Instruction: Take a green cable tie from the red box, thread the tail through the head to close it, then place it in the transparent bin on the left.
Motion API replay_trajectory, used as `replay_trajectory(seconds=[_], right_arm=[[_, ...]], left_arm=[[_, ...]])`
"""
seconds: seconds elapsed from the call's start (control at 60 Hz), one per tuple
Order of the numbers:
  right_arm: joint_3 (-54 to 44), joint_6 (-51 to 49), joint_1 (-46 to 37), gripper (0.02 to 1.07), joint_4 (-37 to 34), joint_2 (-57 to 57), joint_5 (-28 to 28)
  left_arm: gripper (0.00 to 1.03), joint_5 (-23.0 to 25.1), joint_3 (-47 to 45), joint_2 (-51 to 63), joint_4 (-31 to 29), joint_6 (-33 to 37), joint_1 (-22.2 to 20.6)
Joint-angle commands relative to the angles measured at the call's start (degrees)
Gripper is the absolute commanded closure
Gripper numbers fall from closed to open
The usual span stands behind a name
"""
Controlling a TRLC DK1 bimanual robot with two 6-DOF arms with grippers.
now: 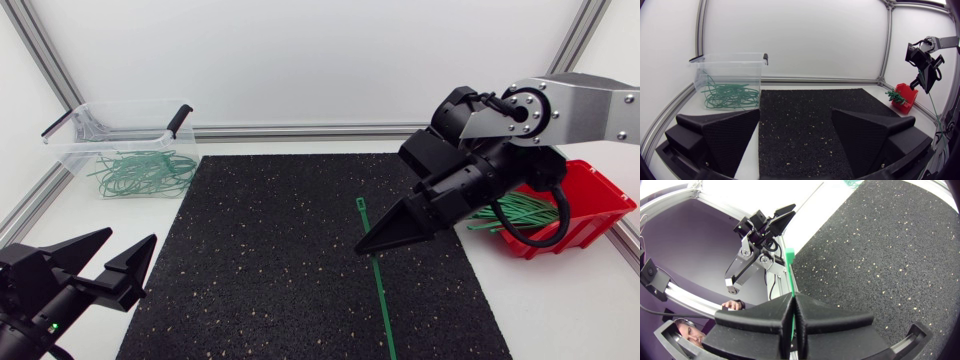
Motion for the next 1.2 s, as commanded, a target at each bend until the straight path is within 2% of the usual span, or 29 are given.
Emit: replay_trajectory(seconds=[0.0, 0.067, 0.15, 0.317, 0.383, 0.5, 0.633, 0.8, 0.917, 1.183], right_arm=[[-1.11, -0.57, -0.06, 1.01, 0.46, 1.01, -1.4], [-1.11, -0.57, 0.2, 1.01, 0.81, 0.93, -2.02], [-1.02, -0.57, 0.2, 1.01, 1.6, 0.66, -2.63], [-0.93, -0.57, 0.2, 1.01, 4.67, 0.84, -2.98], [-0.58, -0.48, 0.29, 1.01, 5.03, 1.1, -3.16], [0.12, -0.48, 0.82, 1.01, 5.73, 1.89, -3.34], [1.53, -0.57, 1.08, 1.01, 5.73, 3.65, -4.65], [2.06, -0.48, 2.14, 1.01, 6.52, 5.14, -5.8], [2.59, -0.4, 2.4, 1.01, 6.52, 5.76, -6.41], [4.08, -0.05, 3.02, 1.01, 7.14, 6.73, -8.08]], left_arm=[[0.03, 7.46, 6.9, 7.3, 0.33, -3.63, 5.85], [0.03, 17.04, 10.51, 11.96, 0.15, -5.3, 12.18], [0.03, 25.65, 14.73, 17.23, 0.24, -7.32, 16.75], [0.03, 34.53, 20.0, 22.5, 0.06, -9.87, 16.31], [0.03, 35.23, 21.14, 23.73, 0.06, -10.57, 14.02], [0.03, 35.23, 23.25, 26.55, 0.5, -11.54, 6.29], [0.04, 35.23, 25.54, 30.94, 1.56, -12.86, -0.65], [0.04, 34.44, 26.68, 36.39, 4.72, -14.18, -8.83], [0.04, 32.24, 27.73, 40.43, 6.65, -14.18, -15.24], [0.04, 31.98, 32.48, 47.81, 7.88, -15.41, -24.38]])
